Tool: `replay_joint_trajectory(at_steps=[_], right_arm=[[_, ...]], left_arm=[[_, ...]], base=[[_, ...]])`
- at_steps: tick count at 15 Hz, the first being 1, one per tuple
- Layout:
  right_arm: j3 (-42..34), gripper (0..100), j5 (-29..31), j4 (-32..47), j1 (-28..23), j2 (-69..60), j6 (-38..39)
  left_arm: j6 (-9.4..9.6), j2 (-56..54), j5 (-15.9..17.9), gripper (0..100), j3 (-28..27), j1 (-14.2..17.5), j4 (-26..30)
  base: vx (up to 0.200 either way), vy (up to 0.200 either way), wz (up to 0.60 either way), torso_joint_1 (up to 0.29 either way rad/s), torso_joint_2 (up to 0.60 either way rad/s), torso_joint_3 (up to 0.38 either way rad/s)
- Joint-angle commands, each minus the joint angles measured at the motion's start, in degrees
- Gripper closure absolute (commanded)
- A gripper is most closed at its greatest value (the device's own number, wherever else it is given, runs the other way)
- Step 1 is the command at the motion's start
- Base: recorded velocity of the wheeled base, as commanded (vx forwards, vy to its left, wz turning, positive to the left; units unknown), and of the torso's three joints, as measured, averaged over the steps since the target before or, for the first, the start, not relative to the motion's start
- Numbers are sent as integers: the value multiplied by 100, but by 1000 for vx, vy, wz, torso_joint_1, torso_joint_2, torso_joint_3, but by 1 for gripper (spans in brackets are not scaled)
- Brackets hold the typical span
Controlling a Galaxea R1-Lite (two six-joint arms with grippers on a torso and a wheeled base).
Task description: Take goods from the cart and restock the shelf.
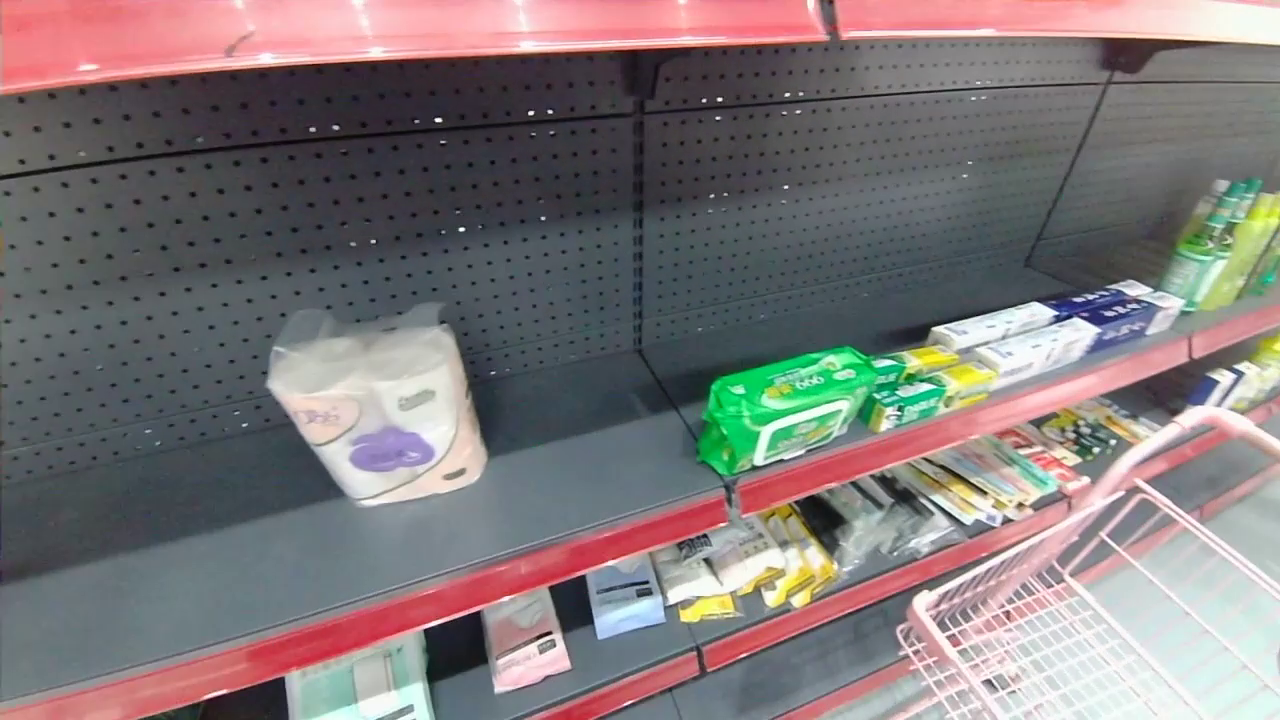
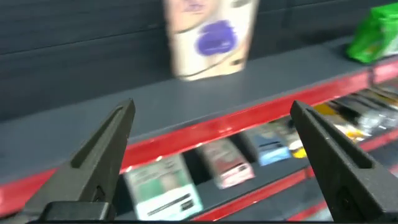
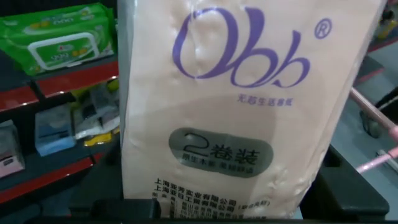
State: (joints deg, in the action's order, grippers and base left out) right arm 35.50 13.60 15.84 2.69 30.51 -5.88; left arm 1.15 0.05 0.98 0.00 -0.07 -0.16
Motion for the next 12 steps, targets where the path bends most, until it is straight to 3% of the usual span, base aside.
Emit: replay_joint_trajectory(at_steps=[1, 7, 10, 11, 12], right_arm=[[1, 100, 2, -2, 3, -19, -10], [1, 100, 2, -89, 12, -28, -72], [-8, 100, 11, -54, 3, -379, -63], [-87, 100, -60, -81, 56, -669, -36], [-113, 100, -200, -81, 144, -793, 69]], left_arm=[[0, -5, -1, 0, 0, 7, -2], [8, 4, -1, 0, 0, 7, -2], [61, 65, 26, 0, 0, -1, -11], [88, 48, 184, 0, 0, -1, -19], [96, 303, 685, 0, -422, -45, -81]], base=[[0, 0, 600, 2, 2, 7], [0, 0, 600, 5, 0, 1], [0, 0, 0, 0, 0, 0], [0, 0, 0, 0, 0, 0], [0, 0, 0, 0, 0, 0]])
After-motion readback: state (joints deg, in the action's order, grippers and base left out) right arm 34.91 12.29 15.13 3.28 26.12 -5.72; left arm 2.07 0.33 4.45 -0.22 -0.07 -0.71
